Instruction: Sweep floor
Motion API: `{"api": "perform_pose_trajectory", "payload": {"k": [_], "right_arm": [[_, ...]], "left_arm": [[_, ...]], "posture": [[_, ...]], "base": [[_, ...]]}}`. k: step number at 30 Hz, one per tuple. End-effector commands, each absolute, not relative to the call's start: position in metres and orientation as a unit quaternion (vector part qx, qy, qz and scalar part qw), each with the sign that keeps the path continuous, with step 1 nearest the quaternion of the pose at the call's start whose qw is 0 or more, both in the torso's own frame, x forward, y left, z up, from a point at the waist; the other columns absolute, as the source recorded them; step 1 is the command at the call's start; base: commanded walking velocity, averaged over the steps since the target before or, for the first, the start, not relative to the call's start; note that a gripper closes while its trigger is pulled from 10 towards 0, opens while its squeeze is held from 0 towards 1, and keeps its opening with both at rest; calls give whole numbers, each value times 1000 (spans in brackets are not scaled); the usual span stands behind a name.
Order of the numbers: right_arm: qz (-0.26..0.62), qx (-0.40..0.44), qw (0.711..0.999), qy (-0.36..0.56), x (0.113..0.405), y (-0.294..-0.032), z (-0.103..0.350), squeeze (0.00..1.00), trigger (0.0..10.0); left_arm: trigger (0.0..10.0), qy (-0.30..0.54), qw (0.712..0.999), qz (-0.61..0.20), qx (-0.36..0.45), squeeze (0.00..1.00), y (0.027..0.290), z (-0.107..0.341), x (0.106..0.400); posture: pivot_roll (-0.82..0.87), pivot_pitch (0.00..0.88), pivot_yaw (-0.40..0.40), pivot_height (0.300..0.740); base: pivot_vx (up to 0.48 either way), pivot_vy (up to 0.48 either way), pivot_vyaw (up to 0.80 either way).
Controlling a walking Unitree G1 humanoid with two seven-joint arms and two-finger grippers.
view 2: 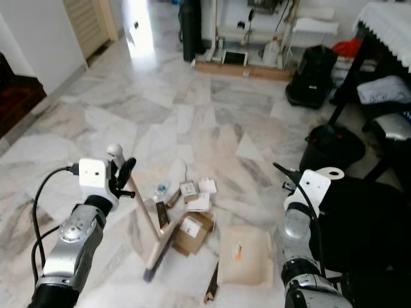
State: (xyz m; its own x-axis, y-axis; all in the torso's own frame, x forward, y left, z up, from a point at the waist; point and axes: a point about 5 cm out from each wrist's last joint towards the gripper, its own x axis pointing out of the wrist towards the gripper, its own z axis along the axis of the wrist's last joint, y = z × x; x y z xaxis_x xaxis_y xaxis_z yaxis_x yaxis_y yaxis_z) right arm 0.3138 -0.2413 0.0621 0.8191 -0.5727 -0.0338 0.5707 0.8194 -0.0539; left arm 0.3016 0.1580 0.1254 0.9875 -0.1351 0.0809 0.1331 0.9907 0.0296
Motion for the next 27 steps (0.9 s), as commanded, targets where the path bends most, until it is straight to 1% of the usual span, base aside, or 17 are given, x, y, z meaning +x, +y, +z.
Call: {"api": "perform_pose_trajectory", "payload": {"k": [1,6,15,20,22,27], "right_arm": [[-304,-21,953,10,316,-244,68,0,10000],[-312,-31,950,10,314,-248,68,0,10000],[-317,-47,947,21,310,-250,63,0,10000],[-323,-53,945,21,309,-253,63,0,10000],[-326,-62,943,29,307,-255,61,0,10000],[-330,-66,941,34,303,-256,57,0,10000]], "left_arm": [[10000,-62,995,-74,14,0,156,133,302],[10000,-63,994,-89,11,0,155,137,302],[10000,-47,994,-100,-19,0,154,135,301],[10000,-44,992,-113,-30,0,152,136,300],[10000,-37,991,-122,-46,0,150,137,302],[10000,-32,990,-132,-49,0,146,137,303]], "posture": [[30,25,-17,740],[39,35,-12,740],[44,74,6,740],[46,77,12,740],[53,83,16,740],[63,89,18,740]], "base": [[0,0,0],[0,0,0],[0,0,0],[0,0,0],[0,0,0],[0,0,0]]}}
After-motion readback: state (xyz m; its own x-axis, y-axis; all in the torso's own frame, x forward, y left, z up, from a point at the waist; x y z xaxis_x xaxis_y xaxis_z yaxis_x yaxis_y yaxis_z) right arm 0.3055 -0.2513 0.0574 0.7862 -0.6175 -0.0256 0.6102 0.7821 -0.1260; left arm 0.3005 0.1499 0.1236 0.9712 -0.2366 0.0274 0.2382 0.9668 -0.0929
